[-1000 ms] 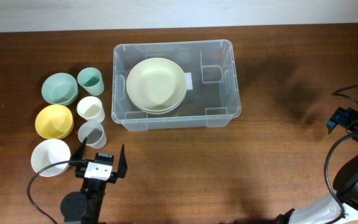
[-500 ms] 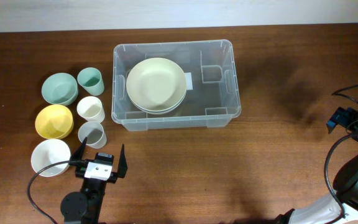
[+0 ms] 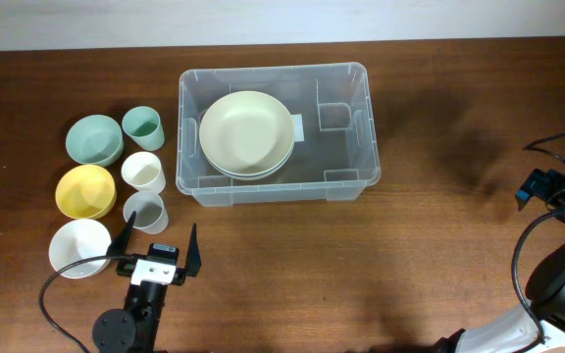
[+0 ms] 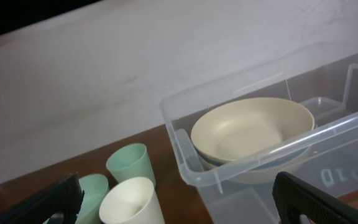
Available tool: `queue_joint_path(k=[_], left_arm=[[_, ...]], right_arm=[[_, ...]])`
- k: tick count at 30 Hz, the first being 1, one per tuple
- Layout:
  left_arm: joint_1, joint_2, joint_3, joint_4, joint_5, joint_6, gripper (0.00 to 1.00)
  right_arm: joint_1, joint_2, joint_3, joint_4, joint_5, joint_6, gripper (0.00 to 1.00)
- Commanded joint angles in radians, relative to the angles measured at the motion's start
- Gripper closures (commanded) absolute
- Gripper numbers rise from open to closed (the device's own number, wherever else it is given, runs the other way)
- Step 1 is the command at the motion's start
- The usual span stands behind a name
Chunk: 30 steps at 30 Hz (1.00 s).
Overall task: Pack container
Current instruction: 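Move the left gripper down to the white bowl's rim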
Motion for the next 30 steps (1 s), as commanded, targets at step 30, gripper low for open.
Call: queue_joint_path(k=[30], left_arm=[[0.219, 1.376, 1.365, -0.887, -0.22, -0.122, 0.0]], right_arm=[[-0.005, -0.018, 0.019, 0.003, 0.009, 0.003, 0.01]])
